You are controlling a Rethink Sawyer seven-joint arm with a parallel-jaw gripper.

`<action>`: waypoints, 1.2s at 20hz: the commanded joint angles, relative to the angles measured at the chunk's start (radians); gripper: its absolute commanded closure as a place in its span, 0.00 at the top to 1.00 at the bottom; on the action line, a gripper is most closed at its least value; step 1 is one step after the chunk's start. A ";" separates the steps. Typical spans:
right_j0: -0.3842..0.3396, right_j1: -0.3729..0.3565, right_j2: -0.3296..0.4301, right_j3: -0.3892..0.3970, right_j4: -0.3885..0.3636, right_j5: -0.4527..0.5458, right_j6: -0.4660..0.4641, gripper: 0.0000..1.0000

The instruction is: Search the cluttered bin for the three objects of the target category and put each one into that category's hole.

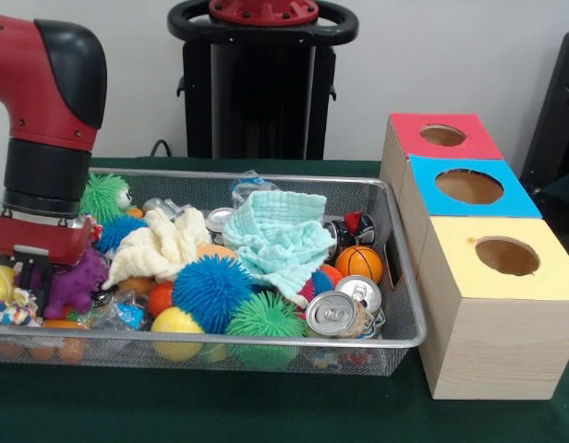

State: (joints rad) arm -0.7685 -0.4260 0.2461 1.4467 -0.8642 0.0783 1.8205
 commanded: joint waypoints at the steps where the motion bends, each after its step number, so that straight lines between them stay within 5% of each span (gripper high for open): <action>1: 0.058 0.056 -0.009 0.005 -0.071 -0.053 0.022 0.00; 4: 0.054 -0.005 0.006 0.051 -0.061 -0.059 0.023 0.00; 9: -0.070 -0.237 0.225 0.245 0.041 0.041 -0.020 0.00; 12: -0.075 -0.328 0.259 0.290 0.069 0.048 -0.004 0.00; 24: 0.078 -0.503 0.093 0.364 0.120 0.039 0.107 0.00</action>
State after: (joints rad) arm -0.7412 -0.8421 0.3480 1.6899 -0.7775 0.0754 1.8203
